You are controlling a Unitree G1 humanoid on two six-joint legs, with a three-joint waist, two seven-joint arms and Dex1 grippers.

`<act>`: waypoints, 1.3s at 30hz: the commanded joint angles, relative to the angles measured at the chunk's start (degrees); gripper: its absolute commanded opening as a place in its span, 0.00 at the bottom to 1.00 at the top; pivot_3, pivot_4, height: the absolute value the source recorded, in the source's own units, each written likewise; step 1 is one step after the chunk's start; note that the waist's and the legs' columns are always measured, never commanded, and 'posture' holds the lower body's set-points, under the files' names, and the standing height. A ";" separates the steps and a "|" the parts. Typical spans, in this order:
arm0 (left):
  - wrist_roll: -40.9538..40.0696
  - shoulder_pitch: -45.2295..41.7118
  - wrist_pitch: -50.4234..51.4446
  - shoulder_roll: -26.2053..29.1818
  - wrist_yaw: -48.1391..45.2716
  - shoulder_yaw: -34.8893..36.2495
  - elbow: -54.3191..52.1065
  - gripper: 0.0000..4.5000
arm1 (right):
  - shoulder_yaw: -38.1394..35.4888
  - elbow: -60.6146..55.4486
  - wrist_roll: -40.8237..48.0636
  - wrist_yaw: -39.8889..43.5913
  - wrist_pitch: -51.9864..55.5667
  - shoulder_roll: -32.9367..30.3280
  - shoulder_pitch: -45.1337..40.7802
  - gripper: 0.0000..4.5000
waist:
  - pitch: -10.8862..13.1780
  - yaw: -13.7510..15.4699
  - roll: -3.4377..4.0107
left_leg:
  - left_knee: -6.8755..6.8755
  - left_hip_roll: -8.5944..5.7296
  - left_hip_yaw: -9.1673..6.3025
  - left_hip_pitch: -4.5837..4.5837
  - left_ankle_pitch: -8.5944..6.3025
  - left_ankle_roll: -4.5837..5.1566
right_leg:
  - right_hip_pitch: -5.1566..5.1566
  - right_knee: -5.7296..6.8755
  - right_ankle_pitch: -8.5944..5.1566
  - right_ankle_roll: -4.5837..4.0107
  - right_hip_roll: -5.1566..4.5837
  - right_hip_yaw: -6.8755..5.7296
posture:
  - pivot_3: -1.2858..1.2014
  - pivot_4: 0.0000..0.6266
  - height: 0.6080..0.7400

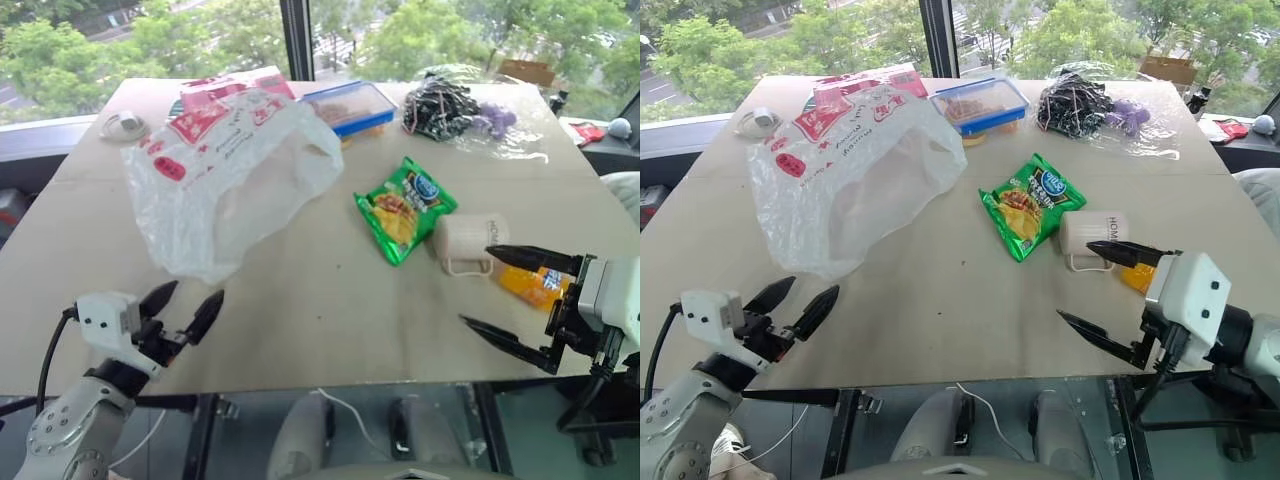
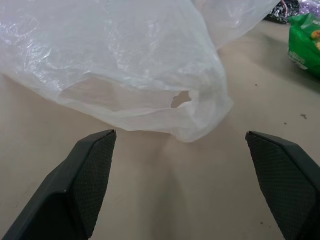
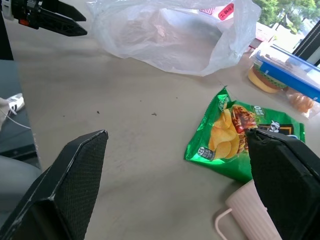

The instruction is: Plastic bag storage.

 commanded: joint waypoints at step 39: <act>-34.56 -16.35 17.29 2.43 12.90 2.65 -2.97 0.01 | -4.25 13.04 -21.57 -6.14 4.32 -5.34 11.93 1.00 | -0.02 -0.17 -0.01 | 0.17 0.02 0.07 0.05 -0.01 0.03 | 0.08 0.14 0.05 -0.07 0.27 0.13 | 0.52 0.24 1.00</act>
